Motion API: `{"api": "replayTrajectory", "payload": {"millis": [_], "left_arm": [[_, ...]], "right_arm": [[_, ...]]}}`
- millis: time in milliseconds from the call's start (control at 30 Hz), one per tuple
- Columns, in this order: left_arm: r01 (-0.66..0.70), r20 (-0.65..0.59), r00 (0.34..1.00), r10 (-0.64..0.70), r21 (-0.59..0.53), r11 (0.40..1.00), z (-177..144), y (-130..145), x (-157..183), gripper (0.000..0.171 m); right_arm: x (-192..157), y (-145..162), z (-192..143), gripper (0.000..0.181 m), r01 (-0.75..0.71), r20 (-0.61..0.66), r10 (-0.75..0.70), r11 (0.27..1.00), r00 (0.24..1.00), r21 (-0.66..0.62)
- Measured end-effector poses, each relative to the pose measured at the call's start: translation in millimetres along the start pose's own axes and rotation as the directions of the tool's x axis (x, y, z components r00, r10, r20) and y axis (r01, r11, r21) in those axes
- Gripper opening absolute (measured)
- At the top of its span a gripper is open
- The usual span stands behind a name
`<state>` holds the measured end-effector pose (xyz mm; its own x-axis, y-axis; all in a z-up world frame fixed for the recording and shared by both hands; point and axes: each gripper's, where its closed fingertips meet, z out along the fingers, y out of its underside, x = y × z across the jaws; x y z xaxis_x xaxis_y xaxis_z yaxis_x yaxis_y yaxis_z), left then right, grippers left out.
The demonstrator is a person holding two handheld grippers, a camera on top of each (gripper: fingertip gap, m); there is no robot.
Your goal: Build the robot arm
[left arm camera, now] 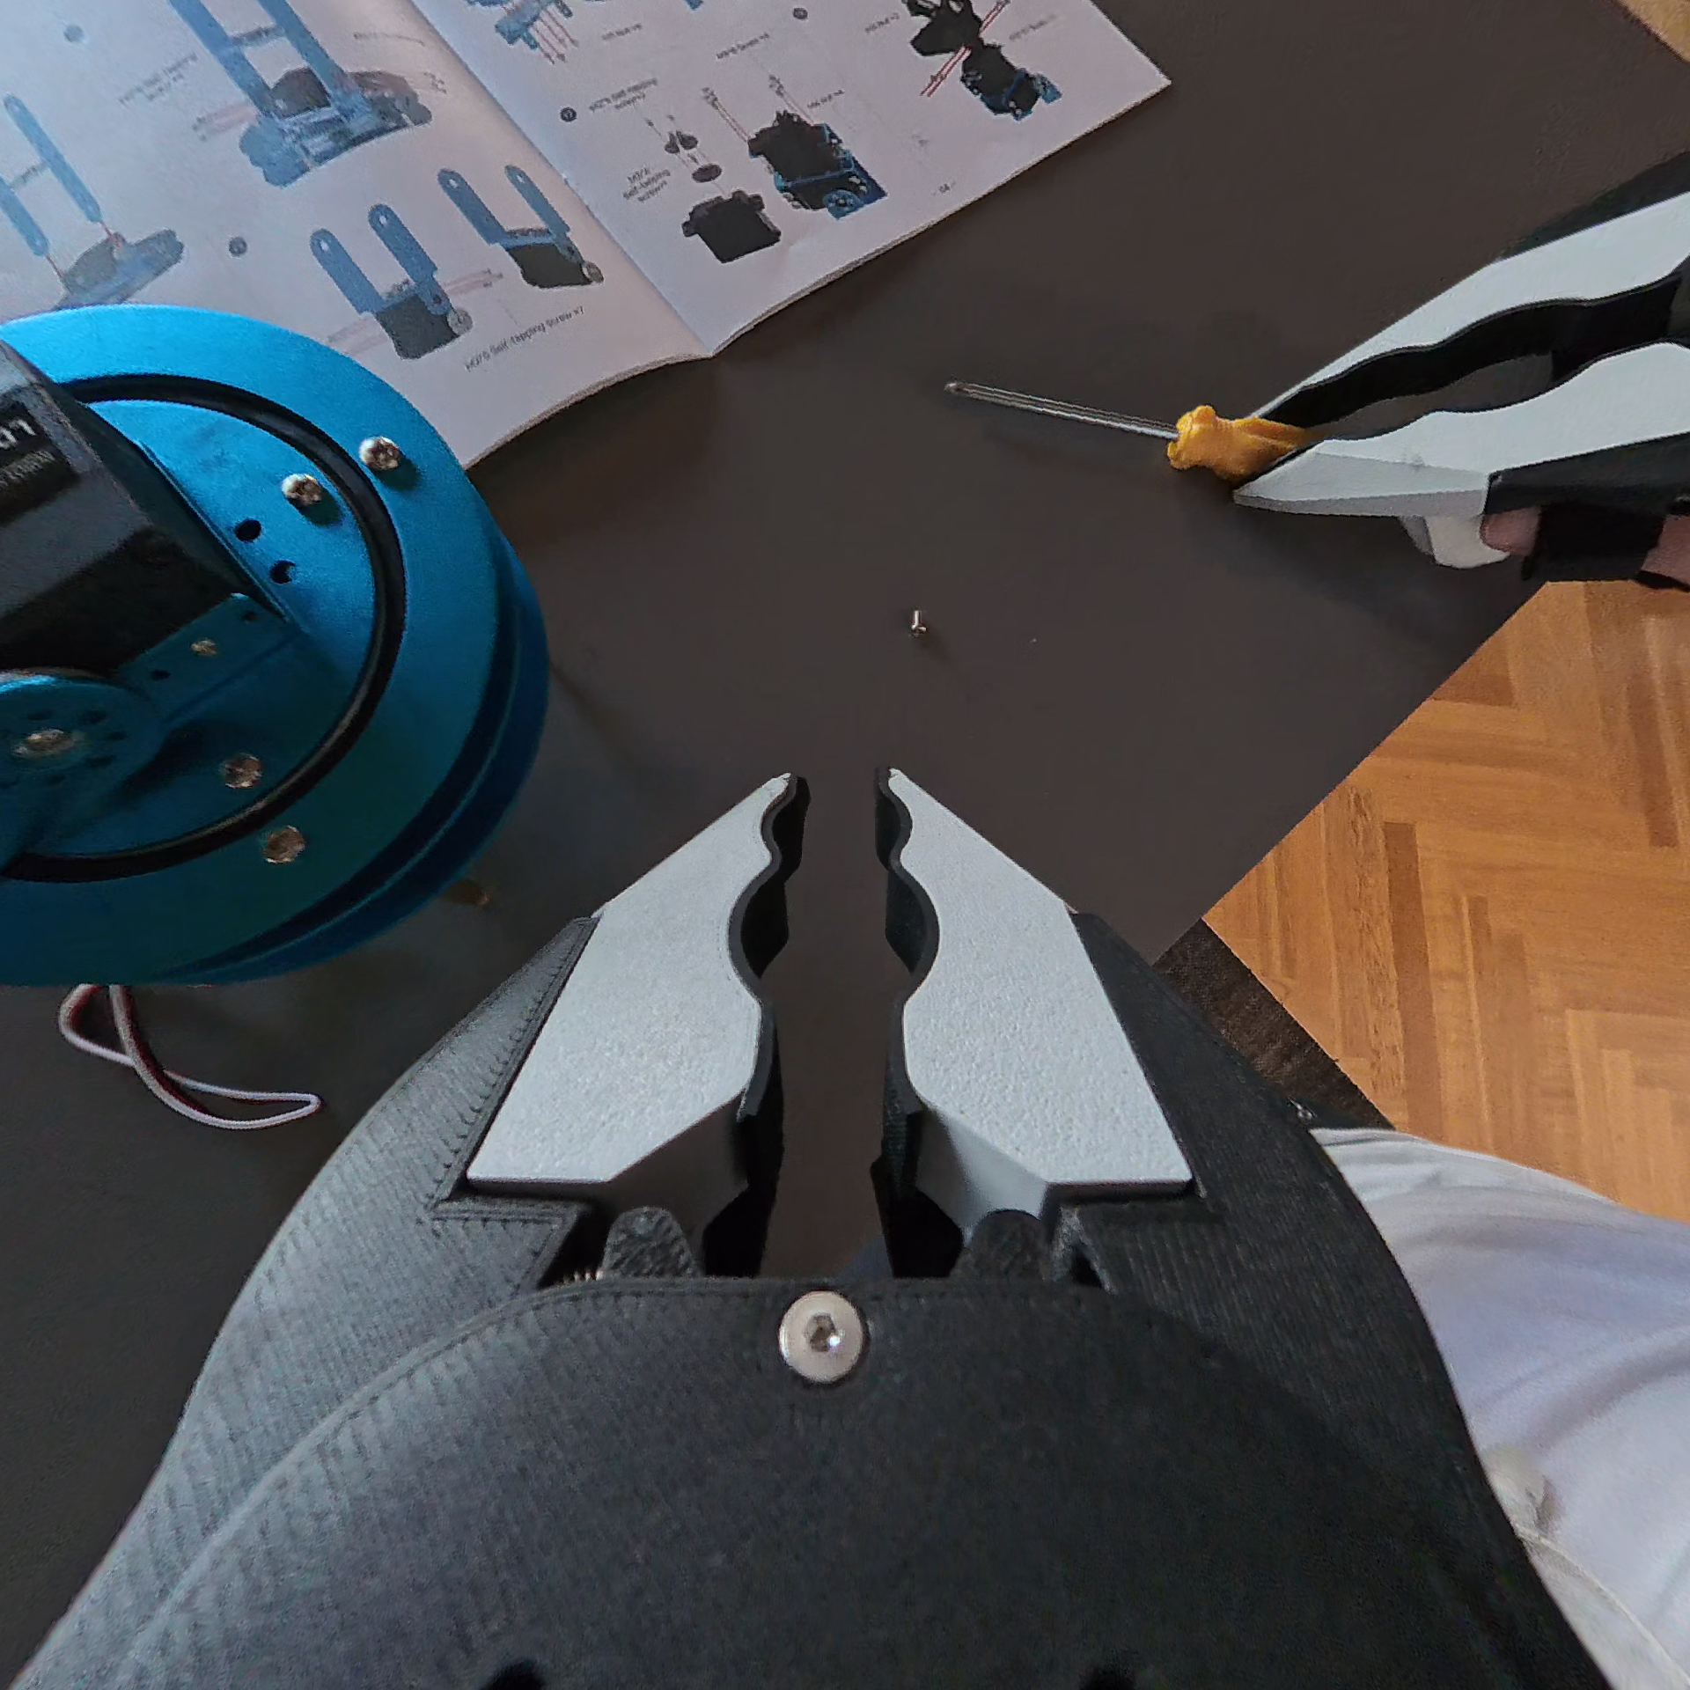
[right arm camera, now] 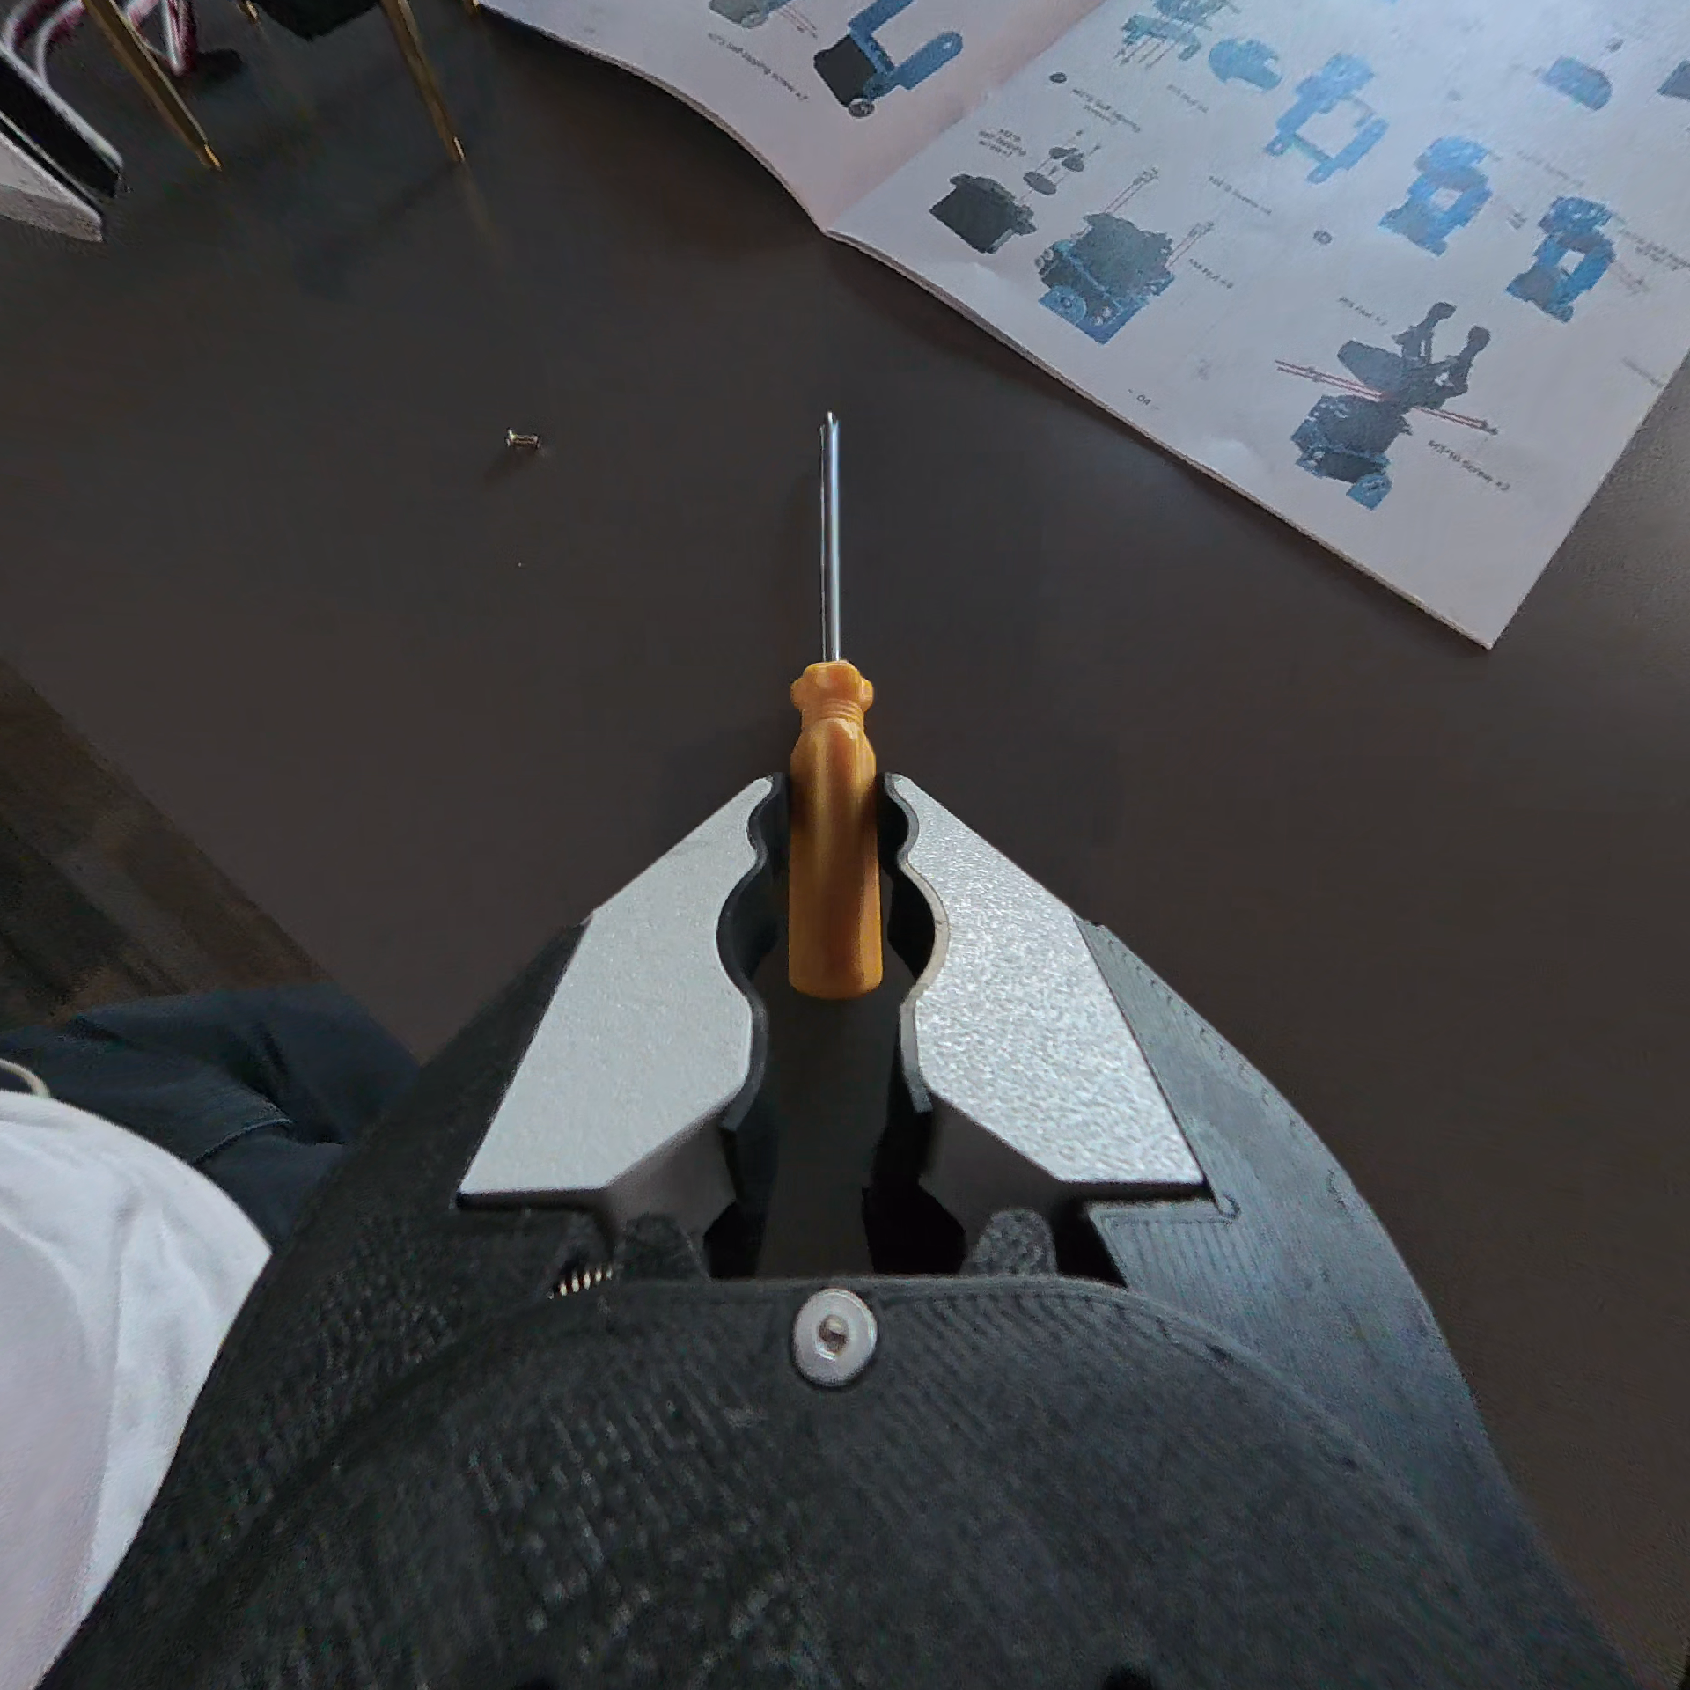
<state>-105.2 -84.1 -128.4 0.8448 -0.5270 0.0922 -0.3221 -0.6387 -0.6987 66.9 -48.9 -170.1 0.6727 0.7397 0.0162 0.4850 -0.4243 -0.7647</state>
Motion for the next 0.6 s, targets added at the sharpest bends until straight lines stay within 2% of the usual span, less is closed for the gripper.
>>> {"api": "replayTrajectory", "payload": {"millis": [200, 333, 467, 600], "left_arm": [[-0.091, -0.133, 0.986, 0.102, 0.083, 0.992, -13, -24, -8, 0.014], [-0.191, -0.272, 0.936, 0.221, 0.130, 0.973, -26, -41, -12, 0.014], [-0.286, -0.367, 0.873, 0.321, 0.150, 0.947, -39, -51, -22, 0.019], [-0.316, -0.410, 0.839, 0.357, 0.167, 0.934, -42, -55, -33, 0.022]], "right_arm": [[-18, -1, -21, 0.017, -0.172, -0.091, 0.174, 0.985, 0.981, 0.034], [-68, -14, -38, 0.016, -0.336, -0.129, 0.347, 0.937, 0.929, 0.098], [-120, -22, -35, 0.017, -0.462, -0.221, 0.477, 0.879, 0.851, 0.119], [-143, -20, -26, 0.017, -0.516, -0.334, 0.520, 0.850, 0.786, 0.108]]}}
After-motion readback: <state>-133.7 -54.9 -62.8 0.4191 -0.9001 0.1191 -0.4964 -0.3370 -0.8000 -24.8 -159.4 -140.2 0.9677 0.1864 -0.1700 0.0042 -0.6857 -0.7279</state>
